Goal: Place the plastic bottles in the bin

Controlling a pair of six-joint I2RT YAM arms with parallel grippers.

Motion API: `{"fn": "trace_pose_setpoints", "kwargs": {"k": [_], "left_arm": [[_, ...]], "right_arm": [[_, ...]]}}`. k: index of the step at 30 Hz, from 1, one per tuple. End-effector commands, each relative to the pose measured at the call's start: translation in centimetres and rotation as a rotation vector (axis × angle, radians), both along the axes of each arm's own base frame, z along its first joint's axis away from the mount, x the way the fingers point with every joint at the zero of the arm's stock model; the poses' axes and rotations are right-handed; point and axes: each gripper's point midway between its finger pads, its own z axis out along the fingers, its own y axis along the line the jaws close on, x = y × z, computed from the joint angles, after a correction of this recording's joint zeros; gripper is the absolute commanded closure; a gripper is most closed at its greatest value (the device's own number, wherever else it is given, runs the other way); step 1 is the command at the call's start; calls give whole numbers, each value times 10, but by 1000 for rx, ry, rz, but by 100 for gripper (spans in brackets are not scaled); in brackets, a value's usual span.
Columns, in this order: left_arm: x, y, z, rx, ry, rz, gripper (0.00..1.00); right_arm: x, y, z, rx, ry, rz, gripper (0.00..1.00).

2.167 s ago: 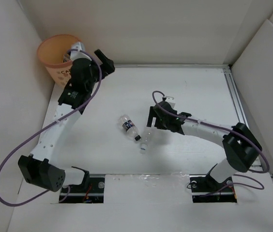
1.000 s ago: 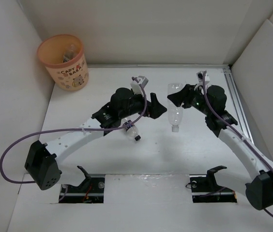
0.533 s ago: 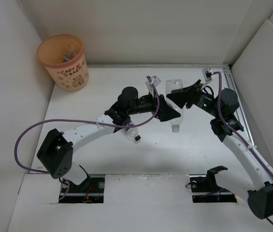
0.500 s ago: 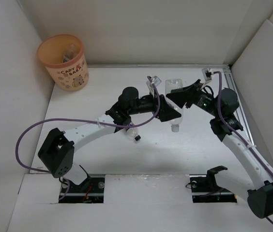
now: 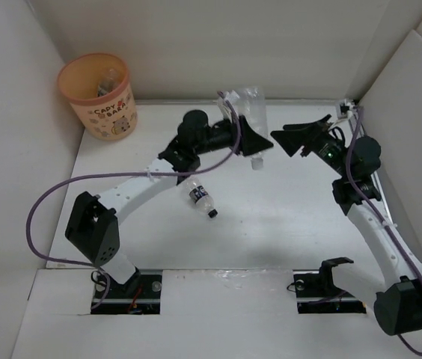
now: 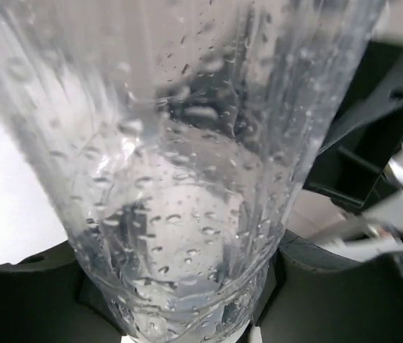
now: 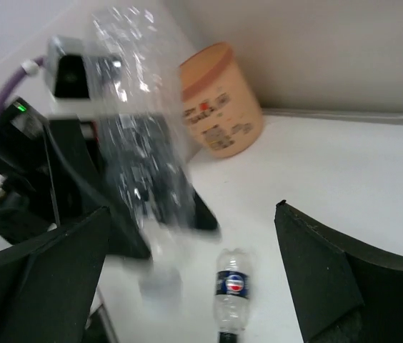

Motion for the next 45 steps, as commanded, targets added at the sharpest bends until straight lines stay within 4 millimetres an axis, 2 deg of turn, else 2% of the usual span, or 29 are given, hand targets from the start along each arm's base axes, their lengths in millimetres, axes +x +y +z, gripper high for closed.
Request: {"fn": "trace_pose_setpoints", "kwargs": {"k": [1, 2, 3, 4, 6, 7, 8, 9, 10, 11, 13, 17, 20, 22, 23, 24, 25, 26, 27, 31, 36, 38, 39, 40, 41, 42, 43, 44, 45], "left_arm": [[81, 67, 67, -25, -104, 298, 100], [103, 86, 59, 22, -47, 376, 100], [143, 129, 65, 39, -50, 540, 100], [162, 156, 93, 26, -83, 644, 100], [208, 217, 86, 77, -29, 891, 100], [229, 267, 90, 79, -24, 1023, 100], [239, 294, 108, 52, -32, 1101, 100], [256, 318, 99, 47, 9, 1162, 100], [269, 362, 96, 55, 23, 1260, 100], [274, 385, 115, 25, 6, 1329, 100], [296, 443, 108, 30, 35, 1474, 100], [319, 521, 71, 31, 130, 1684, 100], [328, 553, 54, 35, 141, 1746, 100], [331, 569, 52, 38, 128, 1778, 92], [339, 572, 41, 57, 127, 1778, 53], [344, 572, 36, 78, 132, 1767, 31], [346, 573, 54, 69, 95, 1768, 8], [350, 572, 52, 92, 94, 1756, 0], [358, 568, 39, 126, 112, 1719, 0], [353, 563, 66, 116, 38, 1692, 0], [333, 549, 95, 96, 25, 1650, 0], [307, 537, 124, 59, -10, 1623, 0], [305, 535, 94, 98, 53, 1611, 0], [296, 525, 94, 101, 56, 1598, 0], [274, 512, 120, 72, 10, 1587, 0], [267, 496, 114, 82, 25, 1560, 0], [263, 490, 78, 119, 106, 1558, 0], [243, 479, 96, 85, 72, 1546, 0], [235, 464, 91, 80, 84, 1522, 0]], "right_arm": [[13, -40, -2, -28, -10, -157, 0], [14, -47, -7, -38, 1, -183, 0], [16, -51, -10, -47, 6, -196, 0], [15, -49, -17, -58, 14, -186, 0], [17, -48, -29, -75, 31, -177, 0], [16, -47, -36, -80, 45, -163, 0], [19, -47, -46, -91, 64, -164, 0], [22, -47, -51, -93, 78, -163, 0], [21, -42, -57, -95, 91, -149, 0], [21, -38, -68, -108, 108, -136, 0], [22, -32, -76, -116, 114, -136, 0], [23, -24, -87, -143, 114, -155, 0], [22, -16, -99, -180, 113, -147, 0], [24, -14, -104, -200, 112, -150, 0], [27, -14, -110, -204, 128, -149, 0], [28, -11, -114, -218, 127, -151, 0], [29, -9, -119, -244, 138, -155, 0], [36, -10, -125, -263, 166, -187, 0], [41, -13, -130, -285, 190, -225, 0], [54, 5, -155, -401, 272, -254, 0], [45, 85, -191, -573, 330, -79, 0], [39, 108, -200, -591, 334, -22, 0], [34, 126, -197, -594, 317, 15, 0], [33, 136, -213, -619, 340, 38, 0], [32, 143, -217, -627, 344, 51, 0], [25, 157, -221, -629, 350, 90, 0], [26, 168, -229, -642, 358, 107, 0], [24, 176, -234, -650, 360, 123, 0], [20, 185, -238, -657, 361, 149, 0]]}}
